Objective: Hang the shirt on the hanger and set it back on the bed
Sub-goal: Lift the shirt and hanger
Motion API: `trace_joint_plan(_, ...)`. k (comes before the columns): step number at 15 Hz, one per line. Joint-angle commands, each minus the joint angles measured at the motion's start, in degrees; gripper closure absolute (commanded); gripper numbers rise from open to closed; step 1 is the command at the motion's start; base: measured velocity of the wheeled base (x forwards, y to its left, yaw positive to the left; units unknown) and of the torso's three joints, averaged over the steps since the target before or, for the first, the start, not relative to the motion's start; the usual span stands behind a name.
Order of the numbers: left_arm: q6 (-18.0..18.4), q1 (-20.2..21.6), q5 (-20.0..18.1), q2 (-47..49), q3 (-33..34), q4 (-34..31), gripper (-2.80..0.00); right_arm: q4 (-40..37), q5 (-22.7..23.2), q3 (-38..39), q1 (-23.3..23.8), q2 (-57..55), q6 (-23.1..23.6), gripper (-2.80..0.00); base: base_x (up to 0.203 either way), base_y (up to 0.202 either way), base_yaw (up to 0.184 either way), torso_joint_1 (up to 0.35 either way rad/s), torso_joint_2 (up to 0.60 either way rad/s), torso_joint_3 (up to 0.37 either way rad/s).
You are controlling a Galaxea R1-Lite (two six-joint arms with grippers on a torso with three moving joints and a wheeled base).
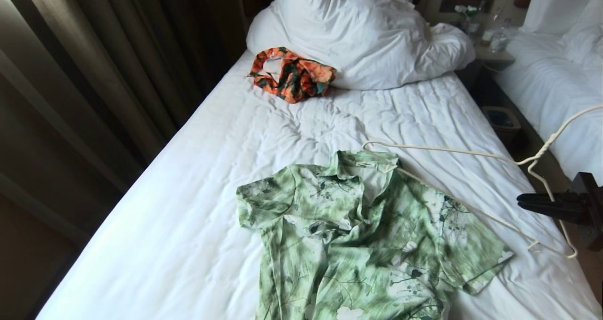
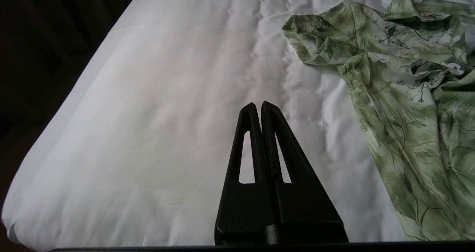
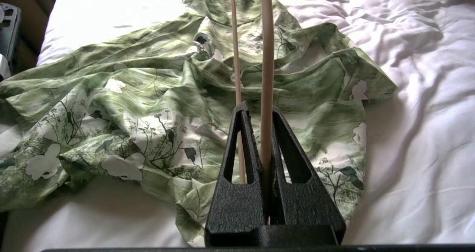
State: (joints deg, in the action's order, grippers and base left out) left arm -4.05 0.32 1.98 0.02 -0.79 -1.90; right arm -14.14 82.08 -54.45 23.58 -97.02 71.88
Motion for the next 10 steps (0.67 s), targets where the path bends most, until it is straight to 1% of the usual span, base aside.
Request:
trace_joint_plan(1,1.5,0.0,0.0,-0.1,0.0,0.0,0.00,-0.1,0.3,0.6,-1.9,2.5,0.1,0.00,0.000,0.000,0.000,0.000,0.00,0.000)
trace_joint_plan(3,0.2,0.0,0.0,-0.1,0.1,0.0,0.00,-0.1,0.1,0.2,-2.5,3.8,-2.0,0.00,0.000,0.000,0.000,0.000,0.00,0.000)
trace_joint_plan(7,0.6,0.0,0.0,-0.1,0.1,0.0,0.00,-0.1,0.0,-1.1,-2.4,4.1,-2.7,0.00,0.000,0.000,0.000,0.000,0.00,0.000)
trace_joint_plan(9,3.6,0.0,-0.2,-0.1,-0.7,0.0,0.00,-0.1,0.0,-1.7,-2.4,4.1,-4.1,0.00,0.000,0.000,0.000,0.000,0.00,0.000)
trace_joint_plan(10,3.9,-0.2,-0.6,0.1,-2.8,-0.1,0.00,-0.1,0.0,-1.7,-2.3,3.9,-4.1,0.00,0.000,0.000,0.000,0.000,0.00,0.000)
